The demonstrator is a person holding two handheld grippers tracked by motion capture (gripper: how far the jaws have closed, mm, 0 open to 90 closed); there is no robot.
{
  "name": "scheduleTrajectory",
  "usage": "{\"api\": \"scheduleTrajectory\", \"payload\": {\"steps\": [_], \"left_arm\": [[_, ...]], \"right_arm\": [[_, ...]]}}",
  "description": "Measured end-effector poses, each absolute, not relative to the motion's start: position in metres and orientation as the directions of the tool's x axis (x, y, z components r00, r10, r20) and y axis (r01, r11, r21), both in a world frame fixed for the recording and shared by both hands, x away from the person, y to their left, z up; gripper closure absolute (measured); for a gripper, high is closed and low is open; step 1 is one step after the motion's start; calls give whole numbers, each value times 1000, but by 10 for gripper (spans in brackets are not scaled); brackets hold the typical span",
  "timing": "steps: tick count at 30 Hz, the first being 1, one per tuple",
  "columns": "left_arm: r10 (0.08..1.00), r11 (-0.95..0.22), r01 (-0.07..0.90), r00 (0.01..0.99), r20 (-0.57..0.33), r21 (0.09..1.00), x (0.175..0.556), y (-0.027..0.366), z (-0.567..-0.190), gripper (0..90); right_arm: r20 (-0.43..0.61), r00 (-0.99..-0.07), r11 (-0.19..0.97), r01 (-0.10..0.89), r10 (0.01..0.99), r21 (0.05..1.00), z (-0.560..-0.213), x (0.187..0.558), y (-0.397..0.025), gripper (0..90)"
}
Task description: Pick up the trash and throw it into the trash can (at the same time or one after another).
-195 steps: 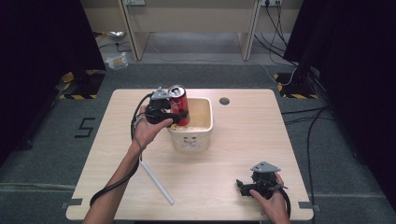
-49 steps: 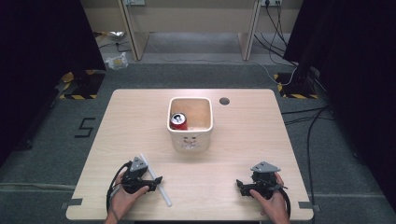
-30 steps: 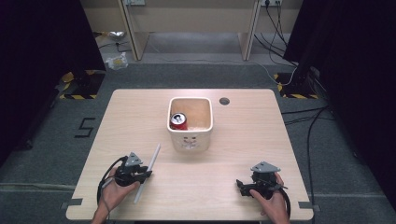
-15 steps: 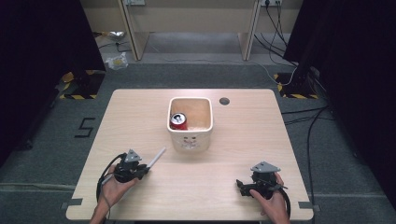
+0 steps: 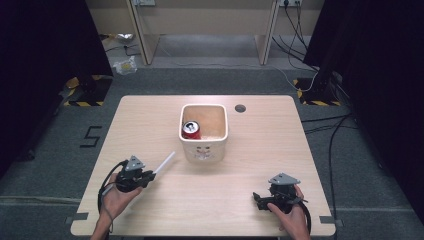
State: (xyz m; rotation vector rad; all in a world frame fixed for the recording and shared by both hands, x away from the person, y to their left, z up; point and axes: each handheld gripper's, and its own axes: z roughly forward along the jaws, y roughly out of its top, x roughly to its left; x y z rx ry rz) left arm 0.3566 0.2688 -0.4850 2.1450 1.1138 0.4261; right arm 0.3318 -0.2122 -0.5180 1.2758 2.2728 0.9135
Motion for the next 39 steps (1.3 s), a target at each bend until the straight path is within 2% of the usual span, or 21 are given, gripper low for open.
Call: {"api": "scheduleTrajectory", "payload": {"steps": [7,24,39], "left_arm": [[820,-374,556,573,-15,742,357,277,-458,791],[809,-367,509,588,-4,779,363,281,-421,791],[757,-414,418,651,51,808,367,255,-372,791]], "right_arm": [[-9,-516,376,612,856,696,-518,332,-212,3],[-10,-517,378,611,856,696,-518,332,-212,2],[-10,-517,378,610,856,696,-518,332,-212,2]]}}
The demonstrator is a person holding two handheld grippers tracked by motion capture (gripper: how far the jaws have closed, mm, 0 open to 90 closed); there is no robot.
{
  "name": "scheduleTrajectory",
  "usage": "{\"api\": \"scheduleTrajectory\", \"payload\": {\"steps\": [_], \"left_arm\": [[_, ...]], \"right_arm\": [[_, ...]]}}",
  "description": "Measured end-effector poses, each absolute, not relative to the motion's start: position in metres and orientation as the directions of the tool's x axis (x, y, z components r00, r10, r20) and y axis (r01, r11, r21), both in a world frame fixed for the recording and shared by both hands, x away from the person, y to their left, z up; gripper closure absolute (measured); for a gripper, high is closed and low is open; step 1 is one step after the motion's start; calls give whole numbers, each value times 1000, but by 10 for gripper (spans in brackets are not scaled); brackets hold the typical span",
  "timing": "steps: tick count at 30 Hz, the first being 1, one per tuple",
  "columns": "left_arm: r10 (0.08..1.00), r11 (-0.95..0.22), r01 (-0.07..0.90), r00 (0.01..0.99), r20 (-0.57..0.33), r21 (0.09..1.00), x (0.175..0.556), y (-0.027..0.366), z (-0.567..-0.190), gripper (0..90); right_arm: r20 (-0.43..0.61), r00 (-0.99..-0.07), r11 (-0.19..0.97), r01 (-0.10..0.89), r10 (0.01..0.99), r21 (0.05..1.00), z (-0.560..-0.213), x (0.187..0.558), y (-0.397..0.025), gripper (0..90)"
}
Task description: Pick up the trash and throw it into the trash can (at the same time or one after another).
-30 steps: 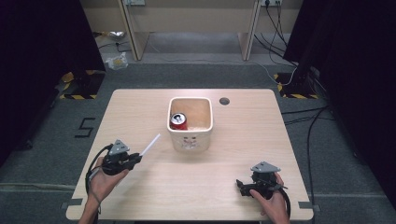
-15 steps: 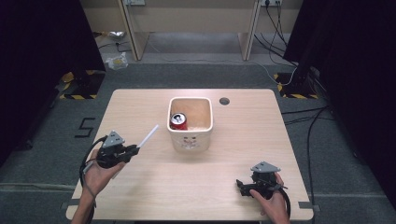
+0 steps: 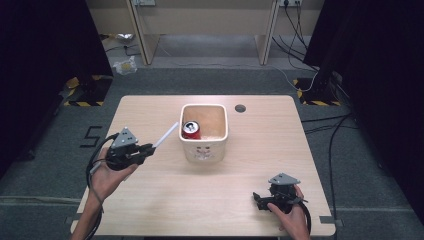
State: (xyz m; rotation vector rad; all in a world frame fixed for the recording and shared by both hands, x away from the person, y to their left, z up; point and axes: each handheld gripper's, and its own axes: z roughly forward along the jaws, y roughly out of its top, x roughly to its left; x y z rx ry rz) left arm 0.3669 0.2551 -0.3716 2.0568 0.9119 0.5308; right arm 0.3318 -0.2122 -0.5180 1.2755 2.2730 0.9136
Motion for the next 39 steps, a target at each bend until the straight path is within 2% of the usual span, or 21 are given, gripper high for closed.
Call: {"api": "scheduleTrajectory", "payload": {"steps": [16,39], "left_arm": [[692,-503,375,714,103,779,387,201,-345,790],[669,-536,423,740,63,731,426,155,-346,790]], "right_arm": [[-11,-517,378,610,856,696,-518,332,-212,2],[-14,-520,381,607,854,697,-518,332,-212,3]]}}
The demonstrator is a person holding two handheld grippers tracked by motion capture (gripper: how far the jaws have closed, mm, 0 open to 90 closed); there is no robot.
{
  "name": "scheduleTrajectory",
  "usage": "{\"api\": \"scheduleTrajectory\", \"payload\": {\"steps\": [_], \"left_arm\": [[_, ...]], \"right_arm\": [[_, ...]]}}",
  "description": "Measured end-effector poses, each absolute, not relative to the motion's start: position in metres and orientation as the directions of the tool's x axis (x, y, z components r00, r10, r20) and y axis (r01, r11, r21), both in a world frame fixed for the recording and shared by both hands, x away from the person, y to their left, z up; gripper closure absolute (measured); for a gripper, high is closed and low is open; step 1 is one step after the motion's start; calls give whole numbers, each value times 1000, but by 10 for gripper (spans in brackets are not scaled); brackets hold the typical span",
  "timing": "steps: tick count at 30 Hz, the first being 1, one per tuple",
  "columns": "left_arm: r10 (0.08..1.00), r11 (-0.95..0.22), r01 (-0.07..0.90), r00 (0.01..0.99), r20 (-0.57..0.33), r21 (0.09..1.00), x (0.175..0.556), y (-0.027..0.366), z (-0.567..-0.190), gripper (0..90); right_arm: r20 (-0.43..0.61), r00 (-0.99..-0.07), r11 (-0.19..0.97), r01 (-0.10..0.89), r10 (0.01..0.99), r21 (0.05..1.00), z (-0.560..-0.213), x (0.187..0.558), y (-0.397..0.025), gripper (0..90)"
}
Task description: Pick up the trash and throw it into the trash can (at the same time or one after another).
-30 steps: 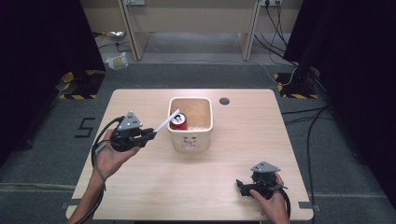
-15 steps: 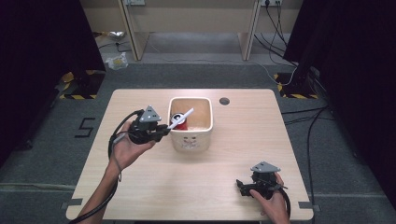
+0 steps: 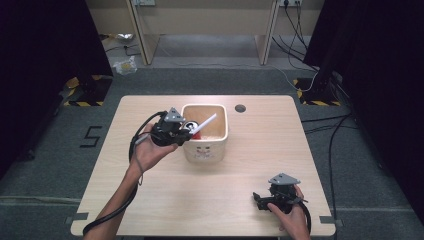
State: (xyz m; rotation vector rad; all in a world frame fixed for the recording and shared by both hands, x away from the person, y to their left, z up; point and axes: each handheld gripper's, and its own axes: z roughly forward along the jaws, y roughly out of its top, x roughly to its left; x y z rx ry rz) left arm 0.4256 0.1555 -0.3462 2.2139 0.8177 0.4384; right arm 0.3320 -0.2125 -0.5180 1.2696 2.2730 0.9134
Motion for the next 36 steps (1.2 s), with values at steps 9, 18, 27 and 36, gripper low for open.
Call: {"api": "scheduleTrajectory", "payload": {"steps": [9,18,27,36], "left_arm": [[674,-542,444,737,53,714,438,142,-347,787],[677,-559,455,733,65,693,447,132,-349,779],[675,-582,447,732,96,679,452,121,-349,761],[661,-581,415,743,107,700,446,116,-340,628]], "right_arm": [[-10,-517,377,611,856,696,-518,332,-212,2],[-10,-518,377,610,855,696,-518,332,-212,3],[-8,-518,376,611,856,697,-518,332,-212,3],[-10,-521,380,609,854,697,-518,332,-212,3]]}}
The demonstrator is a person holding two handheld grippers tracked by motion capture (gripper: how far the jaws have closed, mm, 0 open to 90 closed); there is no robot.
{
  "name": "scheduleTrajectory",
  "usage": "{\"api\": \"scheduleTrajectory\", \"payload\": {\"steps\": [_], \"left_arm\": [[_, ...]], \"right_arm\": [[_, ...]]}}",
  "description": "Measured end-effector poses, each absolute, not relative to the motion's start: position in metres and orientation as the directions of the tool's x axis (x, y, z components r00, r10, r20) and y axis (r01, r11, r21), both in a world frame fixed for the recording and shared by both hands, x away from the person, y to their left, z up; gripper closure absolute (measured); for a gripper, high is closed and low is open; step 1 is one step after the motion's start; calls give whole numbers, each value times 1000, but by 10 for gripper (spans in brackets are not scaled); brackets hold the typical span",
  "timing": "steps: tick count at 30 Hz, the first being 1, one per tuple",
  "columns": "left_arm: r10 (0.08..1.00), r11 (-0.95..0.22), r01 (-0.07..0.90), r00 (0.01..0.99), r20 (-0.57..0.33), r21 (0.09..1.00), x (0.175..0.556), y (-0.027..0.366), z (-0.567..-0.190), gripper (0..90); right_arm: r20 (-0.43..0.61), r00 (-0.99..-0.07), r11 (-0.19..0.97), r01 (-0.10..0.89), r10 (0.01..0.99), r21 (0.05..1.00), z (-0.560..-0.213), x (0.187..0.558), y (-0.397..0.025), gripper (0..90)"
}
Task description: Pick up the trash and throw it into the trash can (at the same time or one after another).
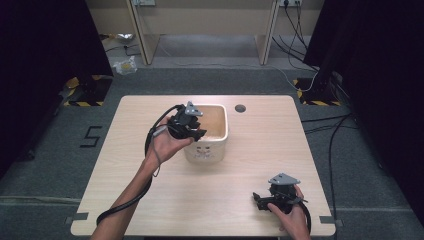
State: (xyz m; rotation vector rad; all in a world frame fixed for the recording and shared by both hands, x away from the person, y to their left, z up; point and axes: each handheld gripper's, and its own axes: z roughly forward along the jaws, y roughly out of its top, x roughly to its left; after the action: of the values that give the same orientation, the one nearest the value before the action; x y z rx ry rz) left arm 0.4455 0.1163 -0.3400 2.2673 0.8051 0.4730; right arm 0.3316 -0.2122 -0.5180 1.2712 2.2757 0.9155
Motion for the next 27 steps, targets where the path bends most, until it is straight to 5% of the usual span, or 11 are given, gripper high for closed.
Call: {"api": "scheduleTrajectory", "payload": {"steps": [9,27], "left_arm": [[665,-548,417,743,75,725,442,123,-339,447],[687,-473,425,727,20,772,430,146,-332,305]], "right_arm": [[-10,-521,380,609,853,696,-518,332,-212,3],[-10,-521,380,609,853,696,-518,332,-212,2]]}}
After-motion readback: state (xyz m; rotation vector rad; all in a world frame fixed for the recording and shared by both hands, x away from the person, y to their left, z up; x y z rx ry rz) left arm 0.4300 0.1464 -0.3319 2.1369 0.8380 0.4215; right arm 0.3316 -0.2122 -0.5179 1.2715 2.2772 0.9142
